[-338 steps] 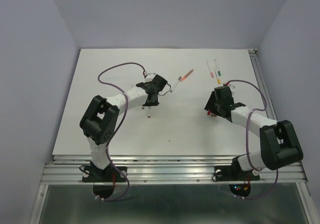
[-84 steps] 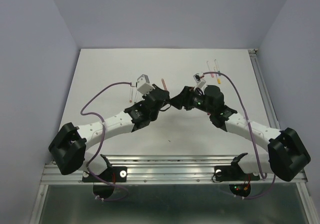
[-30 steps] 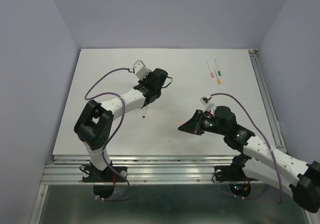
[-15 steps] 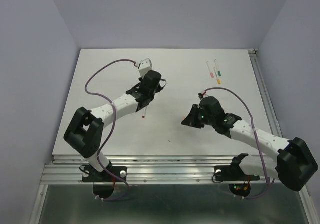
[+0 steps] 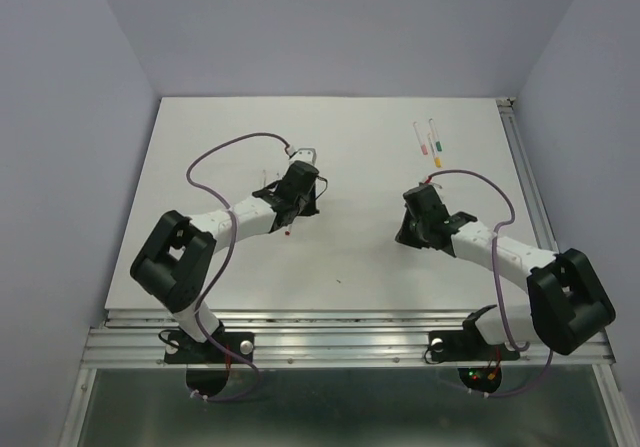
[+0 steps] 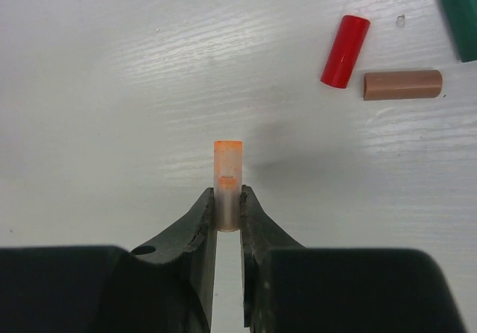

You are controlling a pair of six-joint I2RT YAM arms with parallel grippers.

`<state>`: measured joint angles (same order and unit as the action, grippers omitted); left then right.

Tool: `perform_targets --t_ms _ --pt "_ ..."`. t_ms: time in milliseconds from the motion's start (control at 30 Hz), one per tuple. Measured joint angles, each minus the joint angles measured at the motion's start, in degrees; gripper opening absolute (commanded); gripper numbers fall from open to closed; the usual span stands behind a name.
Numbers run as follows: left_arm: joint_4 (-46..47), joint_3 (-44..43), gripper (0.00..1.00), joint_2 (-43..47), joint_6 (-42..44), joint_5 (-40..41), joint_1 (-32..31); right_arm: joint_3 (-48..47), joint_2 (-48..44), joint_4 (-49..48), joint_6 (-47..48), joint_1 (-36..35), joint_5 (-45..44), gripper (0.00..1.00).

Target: Open the pen caps

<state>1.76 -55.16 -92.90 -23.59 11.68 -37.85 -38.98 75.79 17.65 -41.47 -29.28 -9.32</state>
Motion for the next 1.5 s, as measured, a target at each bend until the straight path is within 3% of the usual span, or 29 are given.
perform_targets --t_ms 400,567,733,800,900,1000,1133,1333,1500 --pt "-4.7 0.4 0.00 -2.1 -1.0 -0.1 0.0 0.0 4.2 1.5 0.5 1.6 -2.6 0.10" --pt "-5.5 1.6 0.00 -2.3 -1.7 0.6 0.0 0.0 5.0 1.7 0.7 1.6 -2.8 0.36" --pt "-6.3 1.9 0.00 -2.3 -1.8 2.1 0.0 -0.4 5.1 2.0 0.7 1.7 -3.0 0.40" --pt "-6.4 1.9 0.00 -2.7 -1.8 2.7 0.0 -0.6 5.1 2.3 0.9 1.8 -3.0 0.45" --pt "-6.4 1.9 0.13 -3.5 -1.8 3.5 0.0 -0.7 4.4 3.0 1.5 1.9 -2.9 0.59" --pt "-6.6 1.9 0.35 -3.9 -1.8 3.6 0.0 -1.1 1.4 4.1 2.1 1.9 -3.0 0.73" --pt "-7.5 1.8 0.47 -3.9 -2.0 3.7 0.0 -3.1 -2.6 4.5 2.7 1.9 -3.5 0.92" --pt "-8.2 1.7 0.66 -3.0 -2.0 2.7 0.0 -7.3 -4.2 4.2 3.4 1.9 -4.9 1.00" --pt "-7.6 1.7 0.69 1.3 -1.9 0.4 0.0 -11.3 -2.1 3.8 5.2 2.5 -6.4 1.00"
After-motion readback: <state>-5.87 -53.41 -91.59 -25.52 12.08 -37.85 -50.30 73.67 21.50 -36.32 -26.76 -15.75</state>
